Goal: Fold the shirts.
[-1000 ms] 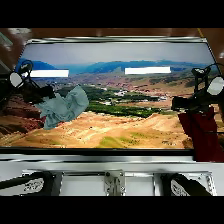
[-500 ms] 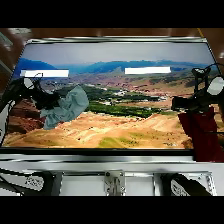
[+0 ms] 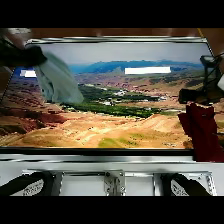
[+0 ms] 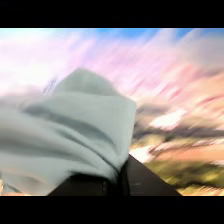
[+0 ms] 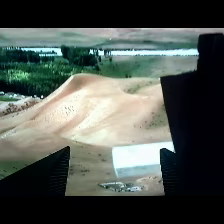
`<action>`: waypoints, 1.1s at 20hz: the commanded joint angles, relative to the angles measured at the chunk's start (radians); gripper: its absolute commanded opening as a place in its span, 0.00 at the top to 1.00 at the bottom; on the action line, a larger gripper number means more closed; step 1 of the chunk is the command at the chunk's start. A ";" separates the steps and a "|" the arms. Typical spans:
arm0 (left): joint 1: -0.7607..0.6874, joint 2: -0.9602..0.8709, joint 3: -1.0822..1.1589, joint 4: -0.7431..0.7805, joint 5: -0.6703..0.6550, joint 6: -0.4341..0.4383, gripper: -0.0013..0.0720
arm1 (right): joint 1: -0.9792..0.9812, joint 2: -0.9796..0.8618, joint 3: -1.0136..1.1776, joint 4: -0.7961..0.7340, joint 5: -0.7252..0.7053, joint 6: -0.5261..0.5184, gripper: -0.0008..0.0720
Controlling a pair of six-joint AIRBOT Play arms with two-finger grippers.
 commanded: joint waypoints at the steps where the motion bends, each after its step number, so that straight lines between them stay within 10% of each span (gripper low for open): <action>1: -0.122 0.260 0.114 0.000 0.183 0.016 0.93 | 0.000 0.078 0.165 -0.042 -0.013 -0.031 0.05; 22: -0.563 0.173 -0.270 -0.103 0.272 -0.103 0.93 | 0.000 0.267 0.299 -0.103 0.149 -0.065 0.05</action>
